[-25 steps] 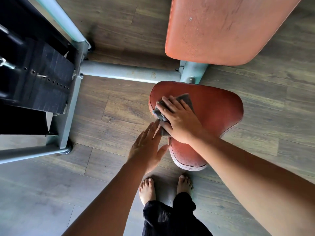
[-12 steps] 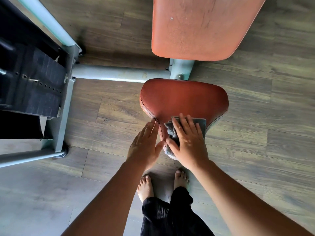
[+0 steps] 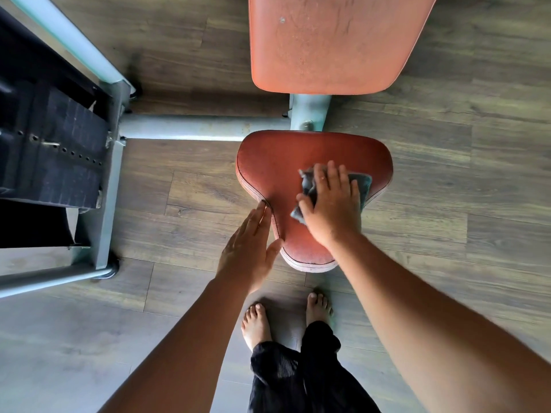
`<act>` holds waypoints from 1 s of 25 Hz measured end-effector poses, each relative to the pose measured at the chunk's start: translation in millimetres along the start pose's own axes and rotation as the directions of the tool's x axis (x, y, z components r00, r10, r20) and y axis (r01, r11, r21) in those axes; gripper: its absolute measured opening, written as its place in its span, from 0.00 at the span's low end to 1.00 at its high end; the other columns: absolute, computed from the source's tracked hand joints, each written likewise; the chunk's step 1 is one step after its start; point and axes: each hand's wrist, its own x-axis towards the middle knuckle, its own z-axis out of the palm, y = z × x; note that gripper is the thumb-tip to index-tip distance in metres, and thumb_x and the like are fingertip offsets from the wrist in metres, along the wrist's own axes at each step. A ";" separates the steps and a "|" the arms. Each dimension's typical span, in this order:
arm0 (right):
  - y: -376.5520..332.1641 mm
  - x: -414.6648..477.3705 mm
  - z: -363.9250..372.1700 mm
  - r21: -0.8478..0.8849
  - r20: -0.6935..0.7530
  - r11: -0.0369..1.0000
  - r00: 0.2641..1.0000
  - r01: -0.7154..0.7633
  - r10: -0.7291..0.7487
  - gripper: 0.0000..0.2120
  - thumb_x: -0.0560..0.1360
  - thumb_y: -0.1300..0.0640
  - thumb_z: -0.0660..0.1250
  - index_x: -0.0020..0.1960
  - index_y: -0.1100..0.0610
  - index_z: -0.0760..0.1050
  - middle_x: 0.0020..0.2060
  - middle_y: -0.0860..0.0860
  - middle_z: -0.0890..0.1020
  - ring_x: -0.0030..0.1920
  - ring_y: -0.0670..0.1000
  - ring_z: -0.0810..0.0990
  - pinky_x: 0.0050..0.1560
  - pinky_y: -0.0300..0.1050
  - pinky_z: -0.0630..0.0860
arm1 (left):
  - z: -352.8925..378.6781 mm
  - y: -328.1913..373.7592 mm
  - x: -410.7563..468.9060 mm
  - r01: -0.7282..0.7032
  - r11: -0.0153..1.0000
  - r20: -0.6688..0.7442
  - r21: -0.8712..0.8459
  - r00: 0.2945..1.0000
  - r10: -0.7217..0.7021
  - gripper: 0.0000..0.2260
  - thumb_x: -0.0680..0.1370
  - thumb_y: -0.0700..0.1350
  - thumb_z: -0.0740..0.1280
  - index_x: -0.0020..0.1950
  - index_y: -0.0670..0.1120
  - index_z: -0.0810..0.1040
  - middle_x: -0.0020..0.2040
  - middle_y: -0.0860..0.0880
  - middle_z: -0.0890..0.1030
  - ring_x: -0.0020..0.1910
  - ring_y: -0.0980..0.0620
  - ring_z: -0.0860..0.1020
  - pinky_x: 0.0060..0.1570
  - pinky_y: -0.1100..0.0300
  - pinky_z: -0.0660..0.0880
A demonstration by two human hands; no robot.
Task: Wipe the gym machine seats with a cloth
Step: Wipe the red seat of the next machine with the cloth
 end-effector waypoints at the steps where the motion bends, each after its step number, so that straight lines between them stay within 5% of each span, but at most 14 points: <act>1: -2.5 -21.5 0.7 0.019 0.001 0.997 0.997 0.074 -0.074 0.35 0.79 0.35 0.52 0.81 0.52 0.55 0.81 0.55 0.57 0.81 0.58 0.53 0.79 0.61 0.52 | -0.6 0.2 -0.2 0.005 1.000 -0.002 0.002 1.000 -0.005 0.33 0.83 0.63 0.48 0.84 0.51 0.43 0.84 0.56 0.41 0.83 0.53 0.47 0.78 0.49 0.60; 4: 17.9 -24.3 -1.4 0.057 0.027 0.976 0.977 0.208 -0.210 0.35 0.79 0.35 0.54 0.81 0.52 0.57 0.80 0.53 0.59 0.81 0.56 0.55 0.80 0.59 0.53 | -2.9 -0.3 -0.6 0.002 1.000 -0.004 0.010 1.000 -0.002 0.33 0.83 0.64 0.47 0.84 0.52 0.43 0.84 0.56 0.41 0.83 0.54 0.47 0.78 0.49 0.59; 9: 33.6 55.5 -4.4 0.110 0.007 0.993 0.999 0.041 -0.042 0.26 0.82 0.48 0.59 0.77 0.57 0.65 0.78 0.55 0.65 0.80 0.57 0.58 0.79 0.58 0.53 | -6.4 -3.2 -0.2 -0.017 1.000 -0.001 0.026 1.000 0.017 0.33 0.83 0.64 0.48 0.84 0.52 0.44 0.84 0.56 0.42 0.83 0.54 0.47 0.79 0.51 0.57; 13: 32.4 48.4 -26.6 0.176 -0.038 0.983 0.998 0.048 -0.042 0.16 0.81 0.53 0.62 0.66 0.58 0.74 0.62 0.56 0.79 0.64 0.61 0.76 0.61 0.54 0.72 | -30.2 -2.3 5.5 -0.045 0.992 0.027 0.119 0.999 0.042 0.32 0.84 0.62 0.50 0.84 0.50 0.47 0.84 0.53 0.46 0.83 0.52 0.47 0.79 0.49 0.57; 16: 27.7 24.4 -67.4 0.182 -0.050 0.983 0.999 0.014 -0.005 0.14 0.81 0.52 0.62 0.63 0.57 0.75 0.55 0.57 0.81 0.54 0.63 0.80 0.51 0.54 0.75 | -75.1 17.0 7.0 -0.087 0.978 0.049 0.190 0.996 0.079 0.32 0.84 0.61 0.53 0.84 0.49 0.48 0.84 0.51 0.49 0.83 0.51 0.49 0.79 0.51 0.57; 21: 26.5 -49.8 -169.9 0.271 -0.074 0.962 0.995 -0.038 0.061 0.16 0.81 0.51 0.62 0.66 0.57 0.75 0.57 0.58 0.82 0.55 0.62 0.81 0.52 0.51 0.76 | -172.6 96.7 -12.8 -0.174 0.950 0.086 0.258 0.984 0.157 0.32 0.82 0.59 0.62 0.82 0.50 0.56 0.82 0.49 0.60 0.79 0.46 0.60 0.71 0.46 0.69; 25: 37.8 -124.3 -265.2 0.377 -0.168 0.919 0.967 -0.116 0.191 0.14 0.80 0.53 0.64 0.62 0.60 0.77 0.56 0.59 0.83 0.55 0.63 0.81 0.53 0.52 0.76 | -229.7 175.0 -54.7 -0.309 0.881 0.110 0.359 0.951 0.290 0.32 0.80 0.60 0.64 0.81 0.51 0.59 0.81 0.48 0.62 0.79 0.43 0.60 0.72 0.44 0.67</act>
